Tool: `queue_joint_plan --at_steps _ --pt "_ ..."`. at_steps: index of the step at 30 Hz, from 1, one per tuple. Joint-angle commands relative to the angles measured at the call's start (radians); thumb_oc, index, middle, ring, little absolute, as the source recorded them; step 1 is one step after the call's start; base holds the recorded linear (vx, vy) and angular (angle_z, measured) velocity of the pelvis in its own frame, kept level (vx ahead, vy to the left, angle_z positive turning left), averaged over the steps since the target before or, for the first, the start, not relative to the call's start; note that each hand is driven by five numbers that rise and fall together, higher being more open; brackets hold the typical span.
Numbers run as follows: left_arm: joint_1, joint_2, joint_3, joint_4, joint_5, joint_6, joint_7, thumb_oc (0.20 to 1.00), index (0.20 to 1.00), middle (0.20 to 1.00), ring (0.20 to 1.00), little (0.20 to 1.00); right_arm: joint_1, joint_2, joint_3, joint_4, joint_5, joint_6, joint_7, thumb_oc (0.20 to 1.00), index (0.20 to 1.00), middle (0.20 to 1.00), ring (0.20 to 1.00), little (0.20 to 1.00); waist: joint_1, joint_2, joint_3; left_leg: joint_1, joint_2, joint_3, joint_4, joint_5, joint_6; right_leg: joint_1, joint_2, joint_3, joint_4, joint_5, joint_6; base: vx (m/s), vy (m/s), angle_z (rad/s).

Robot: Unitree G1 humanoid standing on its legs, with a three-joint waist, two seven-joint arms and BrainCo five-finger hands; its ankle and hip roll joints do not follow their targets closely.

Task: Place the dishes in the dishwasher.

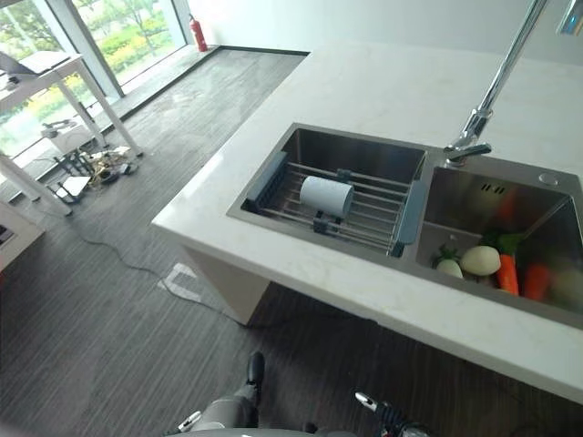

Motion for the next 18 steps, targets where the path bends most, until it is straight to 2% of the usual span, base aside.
queue_joint_plan --at_steps 1,4,11,12,14,16,17,18 --pt "-0.048 0.002 -0.069 0.006 -0.011 0.014 -0.006 1.000 1.000 1.000 1.000 1.000 0.030 0.005 -0.037 -0.052 0.047 -0.032 0.002 1.000 1.000 1.000 1.000 1.000 -0.007 0.068 -0.028 0.178 0.039 -0.044 -0.022 -0.071 -0.013 -0.143 -0.120 -0.005 0.158 -0.023 0.112 0.18 0.175 -0.06" --pt "-0.043 0.018 -0.057 0.004 -0.055 0.017 0.003 1.000 1.000 1.000 1.000 1.000 0.043 0.012 -0.035 -0.047 0.003 -0.031 0.016 1.000 1.000 1.000 1.000 1.000 -0.015 0.071 -0.040 0.216 0.027 -0.042 -0.037 -0.090 0.004 -0.157 -0.138 0.003 0.159 -0.010 0.130 0.12 0.125 0.01" --pt "-0.042 0.005 -0.077 0.001 -0.027 -0.005 -0.011 1.000 1.000 1.000 1.000 1.000 0.042 0.033 -0.041 -0.014 -0.026 -0.023 -0.014 1.000 1.000 1.000 1.000 1.000 -0.005 0.063 -0.054 0.226 0.006 -0.019 -0.038 -0.126 0.043 -0.172 -0.179 -0.001 0.140 0.020 0.165 0.06 0.093 -0.09" --pt "-0.028 0.005 -0.069 -0.002 -0.030 -0.010 -0.009 1.000 1.000 1.000 1.000 1.000 0.032 0.034 -0.054 -0.008 -0.036 -0.037 -0.045 1.000 1.000 1.000 1.000 1.000 0.018 0.051 -0.055 0.232 0.000 0.002 -0.025 -0.146 0.059 -0.181 -0.202 -0.043 0.166 0.023 0.182 0.03 0.009 -0.44" --pt "-0.025 0.026 -0.074 -0.004 0.004 -0.021 -0.002 1.000 1.000 1.000 1.000 1.000 0.031 0.034 -0.069 -0.016 -0.027 -0.062 -0.065 1.000 1.000 1.000 1.000 1.000 0.012 0.045 -0.044 0.221 0.001 0.008 0.018 -0.169 0.082 -0.252 -0.215 0.001 0.305 0.041 0.179 0.00 -0.161 -0.79" --pt "-0.043 0.045 -0.063 -0.008 -0.049 -0.003 0.017 1.000 1.000 1.000 1.000 1.000 0.026 0.031 -0.070 -0.017 -0.047 -0.059 -0.054 1.000 1.000 1.000 1.000 1.000 0.016 0.030 -0.034 0.210 0.005 0.017 0.052 -0.185 0.057 -0.268 -0.255 -0.020 0.181 0.103 0.194 -0.01 -0.364 -0.94" --pt "-0.045 0.048 -0.056 -0.011 -0.062 -0.001 0.021 1.000 1.000 1.000 1.000 1.000 0.023 0.032 -0.070 -0.017 -0.051 -0.055 -0.055 1.000 1.000 1.000 1.000 1.000 0.017 0.027 -0.030 0.210 0.007 0.018 0.057 -0.191 0.050 -0.279 -0.264 -0.025 0.157 0.129 0.202 0.01 -0.541 -0.53" --pt "-0.051 0.059 -0.038 -0.024 -0.086 -0.001 0.027 1.000 1.000 1.000 1.000 1.000 0.008 0.031 -0.065 -0.020 -0.037 -0.030 -0.065 1.000 1.000 1.000 1.000 1.000 0.019 0.025 -0.015 0.214 0.042 0.021 0.070 -0.202 0.034 -0.318 -0.267 -0.017 0.161 0.135 0.215 0.03 -0.485 -0.73"
